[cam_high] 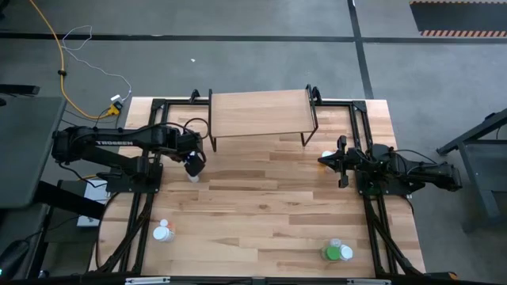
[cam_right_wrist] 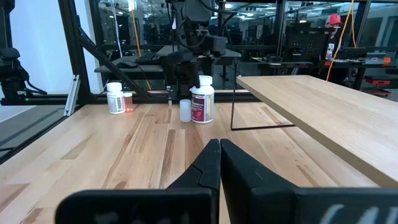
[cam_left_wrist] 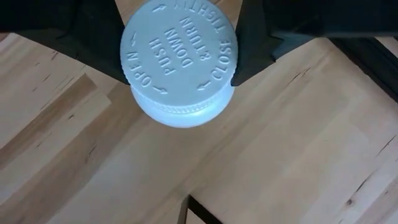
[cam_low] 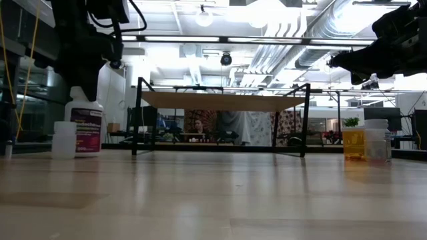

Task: Pick and place medicine bottles onto shelf by color
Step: Put the white purple pill bottle on the shelf, then put the top white blue pill bottle on the shelf

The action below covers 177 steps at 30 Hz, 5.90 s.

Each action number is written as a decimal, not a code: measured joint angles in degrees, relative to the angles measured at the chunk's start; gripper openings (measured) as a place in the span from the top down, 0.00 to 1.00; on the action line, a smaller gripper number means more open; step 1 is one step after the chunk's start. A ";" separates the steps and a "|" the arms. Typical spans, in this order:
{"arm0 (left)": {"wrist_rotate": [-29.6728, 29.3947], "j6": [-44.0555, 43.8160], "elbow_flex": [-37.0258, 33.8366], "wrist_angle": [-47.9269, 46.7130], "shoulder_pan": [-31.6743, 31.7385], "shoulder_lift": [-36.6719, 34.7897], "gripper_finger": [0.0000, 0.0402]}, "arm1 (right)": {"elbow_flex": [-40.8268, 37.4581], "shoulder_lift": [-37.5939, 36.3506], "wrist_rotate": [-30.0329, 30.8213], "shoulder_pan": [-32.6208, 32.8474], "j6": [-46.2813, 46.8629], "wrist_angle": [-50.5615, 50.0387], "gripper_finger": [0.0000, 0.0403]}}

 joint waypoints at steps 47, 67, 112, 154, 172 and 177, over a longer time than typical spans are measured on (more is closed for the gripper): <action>-8.58 25.35 79.01 -21.85 10.80 40.55 0.43 | 0.00 0.01 0.00 0.00 -0.02 0.00 1.00; 5.26 25.25 80.77 -25.80 31.05 44.76 0.43 | 0.00 0.00 0.01 -0.01 -0.02 0.00 1.00; 4.21 22.23 80.84 -24.73 33.59 49.00 0.39 | 0.00 0.01 0.01 -0.01 0.00 0.00 1.00; 5.28 26.16 80.71 -24.06 33.59 49.11 0.28 | 0.00 0.00 0.01 -0.01 -0.02 0.00 1.00; 7.85 25.85 86.01 -22.90 34.10 46.40 0.11 | 0.00 0.01 0.01 -0.01 -0.02 0.00 1.00; 7.76 28.25 85.65 -17.95 32.06 40.32 0.11 | 0.00 0.02 0.00 0.01 -0.02 0.00 1.00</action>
